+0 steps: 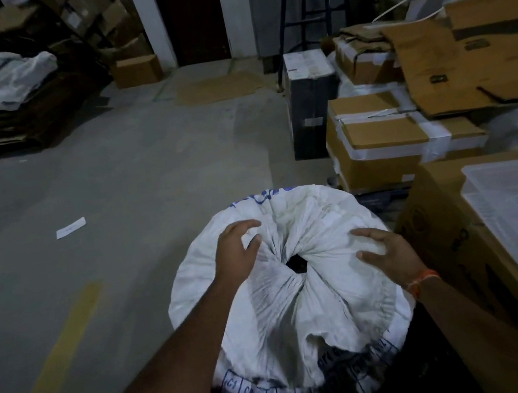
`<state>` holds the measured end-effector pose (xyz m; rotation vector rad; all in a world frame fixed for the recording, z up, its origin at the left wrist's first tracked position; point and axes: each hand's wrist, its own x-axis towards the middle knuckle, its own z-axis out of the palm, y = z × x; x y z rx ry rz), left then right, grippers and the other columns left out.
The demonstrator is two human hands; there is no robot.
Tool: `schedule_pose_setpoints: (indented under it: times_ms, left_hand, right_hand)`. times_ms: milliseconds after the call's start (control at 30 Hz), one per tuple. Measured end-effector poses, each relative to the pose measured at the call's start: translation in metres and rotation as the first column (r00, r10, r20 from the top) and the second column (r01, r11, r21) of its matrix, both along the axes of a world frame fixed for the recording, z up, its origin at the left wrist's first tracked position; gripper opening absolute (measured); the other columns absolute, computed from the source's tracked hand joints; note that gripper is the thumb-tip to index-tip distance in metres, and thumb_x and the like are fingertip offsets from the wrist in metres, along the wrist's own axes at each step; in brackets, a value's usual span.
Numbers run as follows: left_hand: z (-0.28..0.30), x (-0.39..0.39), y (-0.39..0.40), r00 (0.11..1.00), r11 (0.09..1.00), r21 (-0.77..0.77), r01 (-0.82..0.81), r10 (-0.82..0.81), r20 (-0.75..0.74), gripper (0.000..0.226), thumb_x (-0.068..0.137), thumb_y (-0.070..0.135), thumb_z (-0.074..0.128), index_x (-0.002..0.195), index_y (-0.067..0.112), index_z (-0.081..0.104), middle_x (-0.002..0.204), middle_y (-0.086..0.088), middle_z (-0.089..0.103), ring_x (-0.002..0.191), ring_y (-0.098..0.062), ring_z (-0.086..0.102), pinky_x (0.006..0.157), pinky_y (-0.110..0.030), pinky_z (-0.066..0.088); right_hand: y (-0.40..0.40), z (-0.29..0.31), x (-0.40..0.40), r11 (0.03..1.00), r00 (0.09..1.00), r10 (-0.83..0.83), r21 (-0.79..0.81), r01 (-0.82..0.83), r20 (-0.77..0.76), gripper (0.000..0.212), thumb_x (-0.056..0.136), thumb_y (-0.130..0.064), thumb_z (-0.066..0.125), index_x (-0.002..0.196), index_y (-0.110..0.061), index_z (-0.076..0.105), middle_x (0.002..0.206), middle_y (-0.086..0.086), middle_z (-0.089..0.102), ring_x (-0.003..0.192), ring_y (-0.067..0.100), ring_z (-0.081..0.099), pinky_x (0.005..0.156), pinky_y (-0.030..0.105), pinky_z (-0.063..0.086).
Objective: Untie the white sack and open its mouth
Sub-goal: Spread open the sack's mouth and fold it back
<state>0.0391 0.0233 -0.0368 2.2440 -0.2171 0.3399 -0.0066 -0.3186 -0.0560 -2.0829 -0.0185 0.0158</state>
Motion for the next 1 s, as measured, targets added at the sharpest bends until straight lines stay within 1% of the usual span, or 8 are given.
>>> schedule_pose_setpoints:
  times_ms: [233, 300, 433, 533, 633, 700, 867, 1000]
  left_hand:
    - [-0.034, 0.117, -0.015, 0.953, 0.959, 0.109, 0.262, -0.239, -0.187, 0.029, 0.082, 0.041, 0.066, 0.1, 0.023, 0.079, 0.106, 0.0, 0.076, 0.105, -0.016, 0.064, 0.098, -0.03, 0.046]
    - [-0.034, 0.127, -0.003, 0.932, 0.946, 0.17, 0.276, -0.22, -0.29, 0.024, 0.08, 0.049, 0.067, 0.098, 0.035, 0.076, 0.106, 0.0, 0.074, 0.103, -0.015, 0.065, 0.097, -0.035, 0.051]
    - [-0.032, 0.148, 0.012, 0.764, 0.848, 0.175, 0.5, -0.337, -0.551, 0.018, 0.088, 0.033, 0.077, 0.106, 0.031, 0.074, 0.117, 0.004, 0.073, 0.11, -0.02, 0.067, 0.096, -0.037, 0.051]
    - [-0.034, 0.164, 0.018, 0.709, 0.795, 0.183, 0.579, -0.38, -0.594, 0.016, 0.084, 0.032, 0.079, 0.098, 0.037, 0.073, 0.112, 0.017, 0.072, 0.107, -0.011, 0.068, 0.093, -0.032, 0.053]
    - [-0.039, 0.168, 0.022, 0.883, 0.91, 0.22, 0.351, -0.244, -0.402, 0.019, 0.082, 0.012, 0.082, 0.086, 0.03, 0.076, 0.097, 0.016, 0.074, 0.097, -0.009, 0.07, 0.095, -0.029, 0.052]
    - [-0.047, 0.164, 0.034, 0.954, 0.954, 0.257, 0.153, -0.074, -0.292, 0.021, 0.081, 0.009, 0.082, 0.084, 0.03, 0.078, 0.096, 0.014, 0.075, 0.089, -0.007, 0.068, 0.093, -0.029, 0.053]
    - [-0.076, 0.142, 0.09, 0.877, 0.903, 0.372, -0.215, 0.346, -0.334, 0.023, 0.082, 0.015, 0.079, 0.074, 0.036, 0.075, 0.1, 0.009, 0.079, 0.079, -0.016, 0.074, 0.081, -0.03, 0.059]
    - [-0.081, 0.122, 0.113, 0.838, 0.857, 0.4, -0.325, 0.457, -0.3, 0.013, 0.087, 0.015, 0.076, 0.089, 0.028, 0.08, 0.107, 0.002, 0.079, 0.092, -0.022, 0.074, 0.085, -0.03, 0.056]
  right_hand:
    - [-0.018, -0.015, 0.054, 0.987, 0.996, 0.088, -0.136, -0.09, -0.022, 0.039, 0.087, -0.011, 0.077, 0.118, -0.035, 0.073, 0.125, -0.023, 0.066, 0.118, -0.026, 0.047, 0.098, -0.003, 0.033]
    - [-0.021, -0.013, 0.05, 0.979, 0.995, 0.104, -0.173, -0.104, -0.013, 0.036, 0.087, -0.014, 0.077, 0.115, -0.037, 0.074, 0.122, -0.025, 0.068, 0.121, -0.019, 0.051, 0.098, -0.003, 0.035]
    - [-0.029, -0.013, 0.061, 0.977, 0.994, 0.113, -0.18, -0.112, -0.004, 0.031, 0.088, -0.013, 0.076, 0.109, -0.035, 0.076, 0.117, -0.026, 0.07, 0.117, -0.016, 0.056, 0.096, -0.002, 0.037]
    - [-0.034, -0.011, 0.083, 0.963, 0.99, 0.137, -0.231, -0.136, -0.012, 0.03, 0.09, -0.013, 0.074, 0.107, -0.037, 0.075, 0.115, -0.026, 0.068, 0.111, -0.021, 0.056, 0.097, -0.002, 0.036]
    - [-0.033, -0.009, 0.115, 0.934, 0.991, 0.131, -0.335, -0.126, -0.009, 0.027, 0.09, -0.015, 0.073, 0.107, -0.036, 0.077, 0.118, -0.015, 0.072, 0.111, -0.004, 0.06, 0.102, 0.015, 0.039]
    - [-0.029, -0.007, 0.138, 0.908, 0.993, 0.118, -0.407, -0.101, 0.018, 0.026, 0.089, -0.009, 0.072, 0.108, -0.027, 0.079, 0.117, -0.005, 0.074, 0.108, 0.005, 0.061, 0.097, 0.013, 0.038]
    - [-0.019, -0.001, 0.195, 0.852, 0.997, 0.062, -0.523, -0.026, 0.052, 0.024, 0.091, -0.005, 0.069, 0.108, -0.018, 0.079, 0.12, 0.006, 0.075, 0.113, 0.025, 0.068, 0.1, 0.022, 0.041]
    - [-0.008, -0.011, 0.226, 0.799, 0.999, 0.0, -0.601, 0.023, 0.038, 0.026, 0.094, -0.005, 0.063, 0.109, -0.019, 0.079, 0.122, 0.005, 0.074, 0.112, 0.025, 0.068, 0.105, 0.027, 0.045]
